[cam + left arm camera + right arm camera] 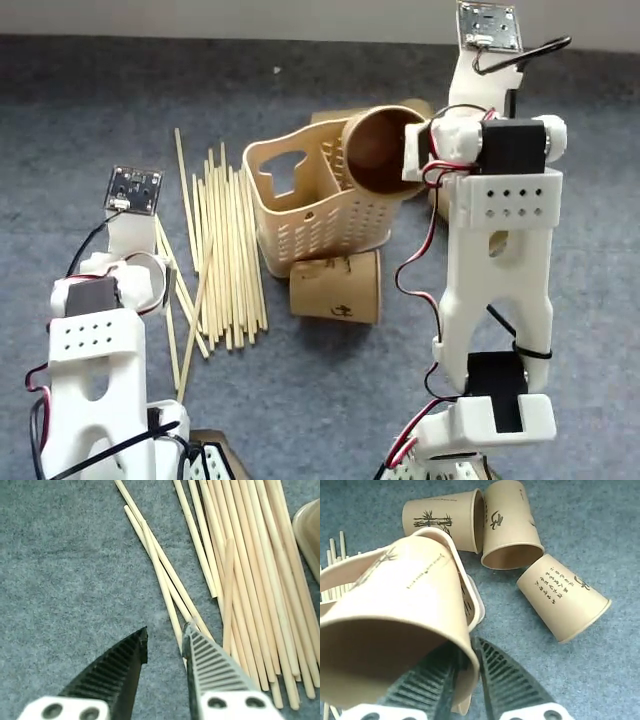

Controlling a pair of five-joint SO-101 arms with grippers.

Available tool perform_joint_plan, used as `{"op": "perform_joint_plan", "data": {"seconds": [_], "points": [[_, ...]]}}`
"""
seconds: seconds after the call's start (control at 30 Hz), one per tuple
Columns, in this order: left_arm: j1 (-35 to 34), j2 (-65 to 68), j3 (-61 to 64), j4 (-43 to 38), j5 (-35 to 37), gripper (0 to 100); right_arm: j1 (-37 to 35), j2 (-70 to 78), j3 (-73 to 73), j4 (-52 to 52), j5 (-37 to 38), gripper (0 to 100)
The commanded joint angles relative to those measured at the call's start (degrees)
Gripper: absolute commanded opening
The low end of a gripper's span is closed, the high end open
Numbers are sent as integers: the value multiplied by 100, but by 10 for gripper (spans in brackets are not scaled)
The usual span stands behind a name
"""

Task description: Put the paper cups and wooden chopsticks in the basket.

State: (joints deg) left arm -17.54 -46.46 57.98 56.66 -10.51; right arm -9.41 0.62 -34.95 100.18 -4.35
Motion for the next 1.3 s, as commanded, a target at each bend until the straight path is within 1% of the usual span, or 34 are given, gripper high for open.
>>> {"op": "perform_joint_plan", "data": {"seconds": [0.0,0.17,0.27,0.33,0.57,0.63,0.8,0.87,0.93,1.03,1.27], "points": [[-22,-13,4,-62,62,147,-224,-40,-22,84,-53,26],[-22,-13,66,-70,62,147,-356,-84,-180,-13,-413,204],[-22,-13,66,-70,62,147,-365,-57,-593,-110,-229,289],[-22,-13,75,-70,62,147,-365,-84,-884,-215,-141,313],[-13,-13,75,-70,62,147,-655,-84,-2519,-198,299,314],[-13,-13,75,-70,62,147,-708,-31,-2651,31,413,314],[-13,-13,189,-176,62,147,-602,-40,-1859,57,448,314],[-22,-13,303,-343,62,147,-655,-31,-1455,-119,642,314],[-22,-13,374,-431,62,147,-646,-31,-954,-488,809,314],[-22,-13,409,-431,62,147,-646,-31,-382,-1103,835,314],[-13,-13,497,-440,53,147,-646,-40,-259,-2246,835,314]]}}
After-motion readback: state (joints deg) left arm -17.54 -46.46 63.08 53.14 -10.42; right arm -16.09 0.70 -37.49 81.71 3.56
